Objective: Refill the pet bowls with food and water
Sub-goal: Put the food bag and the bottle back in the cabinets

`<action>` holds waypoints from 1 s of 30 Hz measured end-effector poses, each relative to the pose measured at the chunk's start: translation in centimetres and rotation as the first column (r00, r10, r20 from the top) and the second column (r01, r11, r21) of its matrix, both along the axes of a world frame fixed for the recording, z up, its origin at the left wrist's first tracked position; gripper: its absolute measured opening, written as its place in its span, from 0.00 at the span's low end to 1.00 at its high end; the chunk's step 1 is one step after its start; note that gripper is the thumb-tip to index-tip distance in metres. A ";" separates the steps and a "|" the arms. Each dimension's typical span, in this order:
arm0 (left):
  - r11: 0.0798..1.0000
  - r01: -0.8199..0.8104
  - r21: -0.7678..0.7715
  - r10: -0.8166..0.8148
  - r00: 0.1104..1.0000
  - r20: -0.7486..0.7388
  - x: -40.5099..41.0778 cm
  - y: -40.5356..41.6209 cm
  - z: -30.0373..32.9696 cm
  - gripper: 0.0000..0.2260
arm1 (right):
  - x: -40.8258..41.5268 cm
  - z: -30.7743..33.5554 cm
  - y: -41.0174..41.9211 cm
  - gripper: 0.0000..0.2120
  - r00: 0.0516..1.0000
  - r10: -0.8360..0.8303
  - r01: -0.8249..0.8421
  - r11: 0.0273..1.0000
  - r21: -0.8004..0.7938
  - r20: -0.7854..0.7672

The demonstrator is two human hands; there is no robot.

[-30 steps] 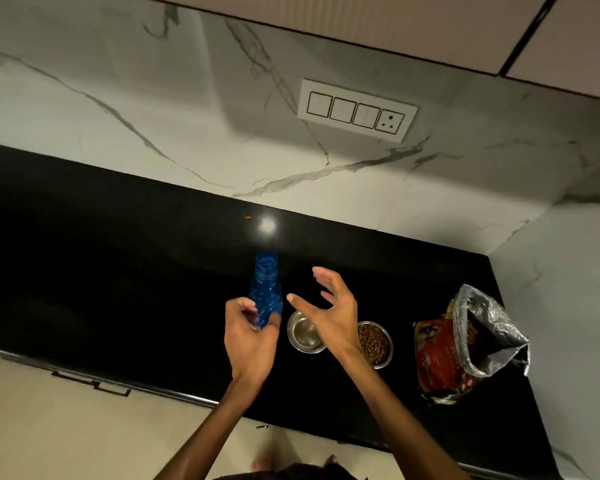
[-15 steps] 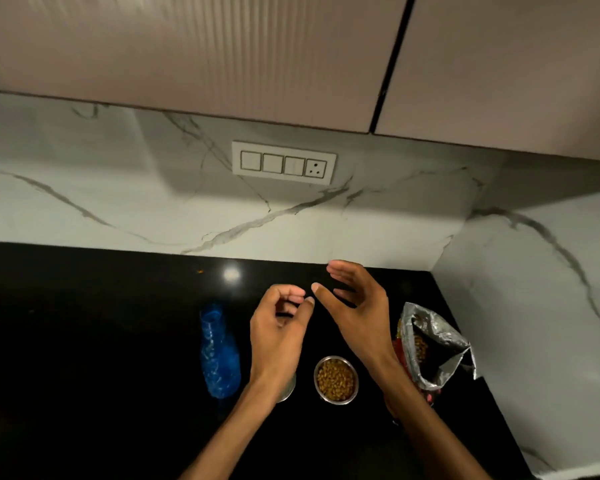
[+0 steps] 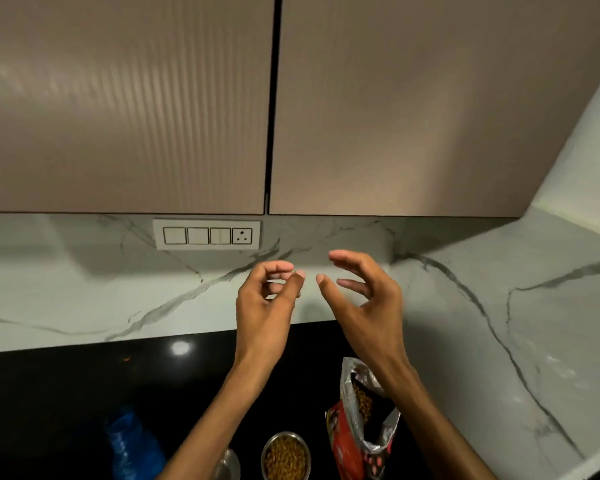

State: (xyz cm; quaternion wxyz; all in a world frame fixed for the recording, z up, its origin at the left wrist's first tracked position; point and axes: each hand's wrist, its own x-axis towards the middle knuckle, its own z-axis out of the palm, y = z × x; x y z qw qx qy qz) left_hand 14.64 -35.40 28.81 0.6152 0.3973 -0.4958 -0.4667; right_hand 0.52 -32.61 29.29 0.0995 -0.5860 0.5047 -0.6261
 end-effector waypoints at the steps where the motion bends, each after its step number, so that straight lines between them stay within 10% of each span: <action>1: 1.000 0.013 0.005 -0.013 0.999 -0.037 -0.5 -0.5 0.9 0.07 | -0.4 0.9 -0.2 0.16 1.000 -0.014 0.014 0.999 -0.034 -0.023; 12: 0.981 0.178 0.075 -0.128 0.889 -0.439 -4.5 -4.5 7.3 0.18 | -2.5 9.1 -2.8 0.17 0.979 -0.117 0.066 0.957 -0.282 -0.168; 30: 0.990 -0.043 0.134 0.089 0.927 -0.363 -7.3 -4.9 6.5 0.14 | -0.5 10.2 -7.4 0.17 0.957 -0.061 -0.036 0.946 -0.323 -0.285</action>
